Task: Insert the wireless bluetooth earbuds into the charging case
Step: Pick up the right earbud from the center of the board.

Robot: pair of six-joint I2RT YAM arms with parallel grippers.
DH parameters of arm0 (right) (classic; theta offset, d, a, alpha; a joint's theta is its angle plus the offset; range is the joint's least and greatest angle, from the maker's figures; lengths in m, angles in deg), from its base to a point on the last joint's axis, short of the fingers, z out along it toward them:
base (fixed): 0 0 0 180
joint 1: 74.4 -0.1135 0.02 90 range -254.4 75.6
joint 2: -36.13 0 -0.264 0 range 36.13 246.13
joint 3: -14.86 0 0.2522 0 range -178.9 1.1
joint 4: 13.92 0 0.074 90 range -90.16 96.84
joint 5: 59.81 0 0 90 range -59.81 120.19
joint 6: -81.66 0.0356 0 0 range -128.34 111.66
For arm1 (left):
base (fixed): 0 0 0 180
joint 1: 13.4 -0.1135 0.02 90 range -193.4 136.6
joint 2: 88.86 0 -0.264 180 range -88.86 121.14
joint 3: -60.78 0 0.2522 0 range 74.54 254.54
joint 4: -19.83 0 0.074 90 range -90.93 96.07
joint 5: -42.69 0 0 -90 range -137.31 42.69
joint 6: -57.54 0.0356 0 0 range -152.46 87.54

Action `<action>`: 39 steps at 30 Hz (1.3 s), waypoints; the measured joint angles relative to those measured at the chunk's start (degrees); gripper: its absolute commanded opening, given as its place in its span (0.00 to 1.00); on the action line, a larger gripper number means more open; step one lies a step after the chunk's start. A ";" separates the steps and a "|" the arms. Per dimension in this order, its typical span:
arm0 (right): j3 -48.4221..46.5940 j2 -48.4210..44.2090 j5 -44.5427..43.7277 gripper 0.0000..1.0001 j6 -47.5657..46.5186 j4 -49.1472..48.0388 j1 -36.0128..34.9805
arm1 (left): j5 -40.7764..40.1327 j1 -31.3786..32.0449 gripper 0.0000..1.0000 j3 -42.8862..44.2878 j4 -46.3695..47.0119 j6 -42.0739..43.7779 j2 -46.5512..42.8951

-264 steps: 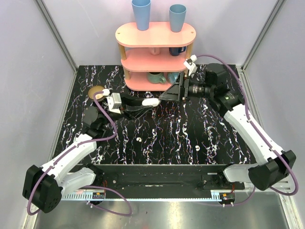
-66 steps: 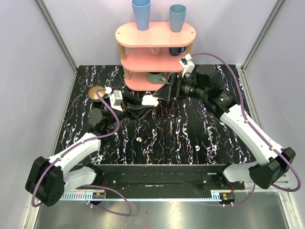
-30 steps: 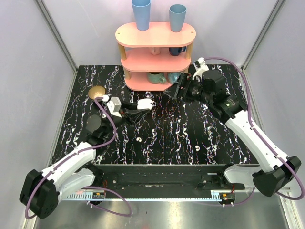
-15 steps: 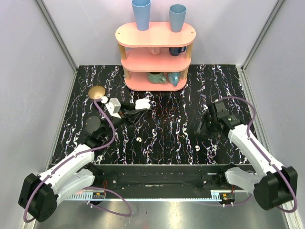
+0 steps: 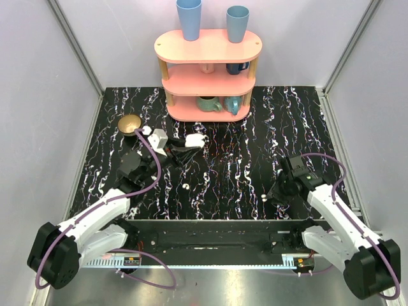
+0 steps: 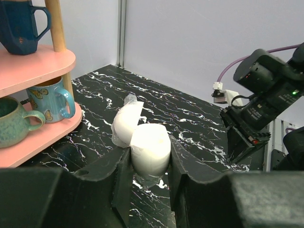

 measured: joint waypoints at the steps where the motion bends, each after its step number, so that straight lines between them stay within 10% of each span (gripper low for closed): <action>1: 0.11 1.25 -0.13 0.37 0.26 -0.37 0.00 | 0.09 0.00 0.00 0.00 -0.02 -0.04 0.02; 39: 5.38 12.90 -5.60 0.34 3.15 -12.33 0.11 | 1.05 0.00 0.00 0.00 0.33 -0.39 0.00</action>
